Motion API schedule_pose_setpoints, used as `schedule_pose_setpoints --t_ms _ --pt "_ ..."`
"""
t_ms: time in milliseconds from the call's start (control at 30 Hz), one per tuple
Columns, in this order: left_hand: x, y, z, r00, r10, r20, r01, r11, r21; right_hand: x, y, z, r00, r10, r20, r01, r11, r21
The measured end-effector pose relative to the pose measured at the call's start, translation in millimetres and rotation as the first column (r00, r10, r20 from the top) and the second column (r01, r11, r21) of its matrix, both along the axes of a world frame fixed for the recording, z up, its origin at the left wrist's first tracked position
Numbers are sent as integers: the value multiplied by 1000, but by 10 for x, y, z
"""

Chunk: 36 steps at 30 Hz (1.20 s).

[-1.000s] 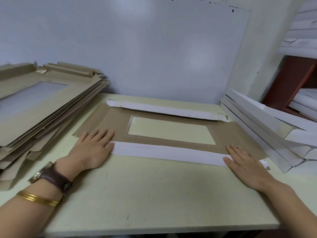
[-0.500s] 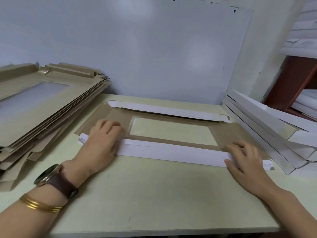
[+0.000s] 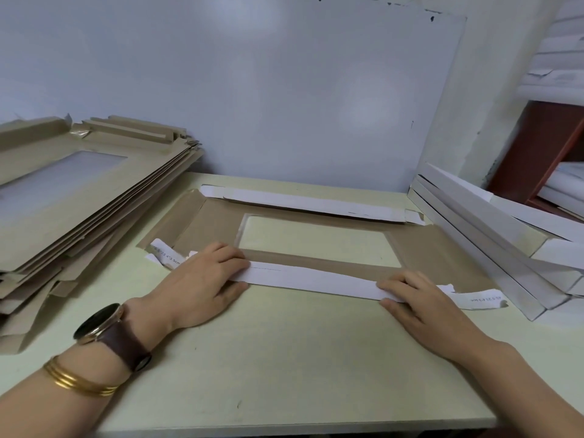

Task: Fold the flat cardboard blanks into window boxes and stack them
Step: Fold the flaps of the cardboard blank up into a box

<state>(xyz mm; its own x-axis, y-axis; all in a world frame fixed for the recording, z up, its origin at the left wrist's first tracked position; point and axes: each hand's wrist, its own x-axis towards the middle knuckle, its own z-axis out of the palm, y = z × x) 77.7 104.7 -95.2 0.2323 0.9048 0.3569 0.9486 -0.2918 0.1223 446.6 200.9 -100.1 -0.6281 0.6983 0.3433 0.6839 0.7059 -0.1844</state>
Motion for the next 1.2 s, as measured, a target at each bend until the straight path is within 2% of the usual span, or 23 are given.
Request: schedule_pose_setpoints --t_ms 167,267,533,833,1067,1200 --pt "-13 4 10 998 43 -38 -45 997 -63 -22 14 24 1000 -19 13 19 1000 1" --pt "-18 8 27 996 76 -54 -77 997 -24 -53 43 38 998 -61 31 61 998 5" --pt "-152 50 33 950 297 -93 -296 955 26 -64 169 195 979 -174 105 181 981 -71" --pt "-429 78 0 918 383 -106 -380 924 51 377 372 236 936 -283 208 301 952 -59" --pt "-517 141 57 898 408 -165 -415 910 -8 376 438 181 923 -305 234 320 947 -27" --pt "-611 202 91 903 409 -128 -424 897 -126 378 487 187 921 -321 221 341 938 -57"
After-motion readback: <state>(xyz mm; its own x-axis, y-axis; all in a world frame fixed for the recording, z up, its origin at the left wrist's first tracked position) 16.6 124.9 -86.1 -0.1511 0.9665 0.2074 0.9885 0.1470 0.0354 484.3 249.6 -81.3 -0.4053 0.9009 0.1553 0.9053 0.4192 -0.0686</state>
